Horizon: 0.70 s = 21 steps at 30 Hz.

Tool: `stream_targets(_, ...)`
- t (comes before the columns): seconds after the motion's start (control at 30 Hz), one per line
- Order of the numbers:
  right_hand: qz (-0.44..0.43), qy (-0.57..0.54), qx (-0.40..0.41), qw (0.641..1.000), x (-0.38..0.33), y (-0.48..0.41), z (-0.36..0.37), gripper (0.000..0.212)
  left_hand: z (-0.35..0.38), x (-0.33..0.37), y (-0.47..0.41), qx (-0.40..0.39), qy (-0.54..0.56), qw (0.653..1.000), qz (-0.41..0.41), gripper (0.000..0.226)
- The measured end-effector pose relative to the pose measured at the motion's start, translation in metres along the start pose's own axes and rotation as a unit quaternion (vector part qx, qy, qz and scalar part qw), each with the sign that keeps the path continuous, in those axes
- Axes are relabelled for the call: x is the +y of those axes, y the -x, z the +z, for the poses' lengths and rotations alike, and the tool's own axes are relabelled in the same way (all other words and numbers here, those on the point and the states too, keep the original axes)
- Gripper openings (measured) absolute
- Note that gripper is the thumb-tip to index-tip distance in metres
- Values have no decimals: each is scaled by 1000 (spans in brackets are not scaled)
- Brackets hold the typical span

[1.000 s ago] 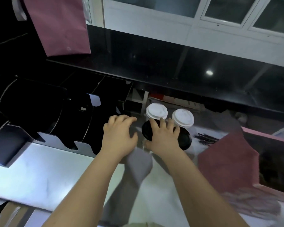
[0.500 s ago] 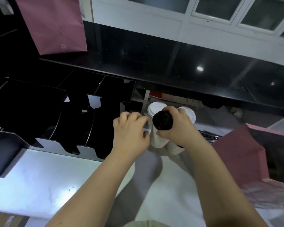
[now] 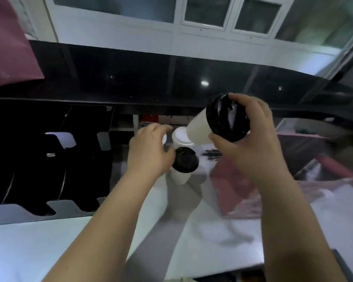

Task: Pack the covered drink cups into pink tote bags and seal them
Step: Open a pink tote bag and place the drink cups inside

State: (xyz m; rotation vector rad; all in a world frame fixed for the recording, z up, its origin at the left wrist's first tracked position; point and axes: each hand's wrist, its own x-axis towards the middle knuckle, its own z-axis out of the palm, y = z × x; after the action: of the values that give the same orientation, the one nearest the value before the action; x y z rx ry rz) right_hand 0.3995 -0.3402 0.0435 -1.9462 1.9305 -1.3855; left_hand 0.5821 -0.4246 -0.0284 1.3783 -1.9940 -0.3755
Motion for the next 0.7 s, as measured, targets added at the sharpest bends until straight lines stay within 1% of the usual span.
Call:
stream_targets(0.1, 31, 33, 49, 998, 10, 2, -48, 72, 14, 40, -14, -31, 18, 998, 46, 45)
stream_targets(0.2, 79, 79, 80, 991, 25, 7, -89, 72, 29, 81, -20, -62, 52, 990, 119, 43)
stream_targets(0.33, 123, 120, 80, 982, 48, 20, -125, 71, 55, 119, -18, -95, 95, 975, 178, 37)
stream_targets(0.43, 141, 149, 42, 978, 66, 26, -139, 71, 74, 136, -16, -120, 100, 964, 214, 34)
stream_targets(0.53, 154, 162, -29, 974, 83, 28, -141, 66, 86, 145, -13, -147, 56, 961, 226, 35)
stream_targets(0.6, 165, 178, -84, 967, 94, 28, -136, 62, 88, 144, -10, -159, 27, 962, 219, 42)
stream_targets(0.7, 189, 259, -154, 935, 110, 26, -126, 65, 81, 136, -5, -203, 21, 958, 200, 63)
